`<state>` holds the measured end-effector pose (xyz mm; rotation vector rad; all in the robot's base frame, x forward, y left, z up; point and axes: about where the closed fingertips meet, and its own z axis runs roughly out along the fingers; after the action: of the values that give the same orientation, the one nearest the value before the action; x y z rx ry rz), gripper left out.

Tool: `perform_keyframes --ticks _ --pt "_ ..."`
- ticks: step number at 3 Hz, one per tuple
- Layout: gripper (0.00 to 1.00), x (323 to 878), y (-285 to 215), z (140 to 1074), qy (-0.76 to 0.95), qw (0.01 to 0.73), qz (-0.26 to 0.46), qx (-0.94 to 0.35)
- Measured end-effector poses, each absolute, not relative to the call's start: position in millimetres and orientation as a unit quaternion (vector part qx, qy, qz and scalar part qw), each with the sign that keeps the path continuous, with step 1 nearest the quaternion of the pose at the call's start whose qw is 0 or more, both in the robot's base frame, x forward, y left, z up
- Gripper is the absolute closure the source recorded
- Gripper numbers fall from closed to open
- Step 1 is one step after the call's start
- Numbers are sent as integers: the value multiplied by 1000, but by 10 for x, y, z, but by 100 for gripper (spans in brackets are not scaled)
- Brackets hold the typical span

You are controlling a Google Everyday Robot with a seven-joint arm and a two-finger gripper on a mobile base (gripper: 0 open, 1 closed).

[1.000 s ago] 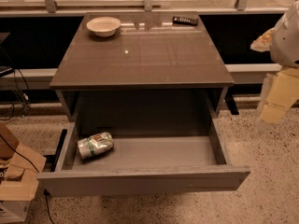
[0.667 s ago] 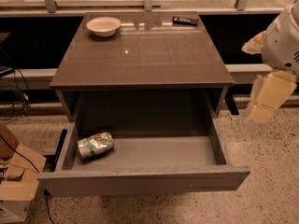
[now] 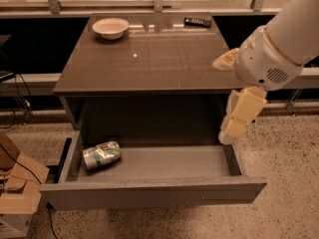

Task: Pick 7up can from top drawer and place on counter

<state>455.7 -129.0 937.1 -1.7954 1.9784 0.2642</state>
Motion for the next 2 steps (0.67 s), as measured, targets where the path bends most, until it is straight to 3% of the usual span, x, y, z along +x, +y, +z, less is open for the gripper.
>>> perform_keyframes --ticks 1,2 --pt "0 4562 -845 9188 670 236 163 -685" --pt "0 4563 -843 9188 670 236 163 -685"
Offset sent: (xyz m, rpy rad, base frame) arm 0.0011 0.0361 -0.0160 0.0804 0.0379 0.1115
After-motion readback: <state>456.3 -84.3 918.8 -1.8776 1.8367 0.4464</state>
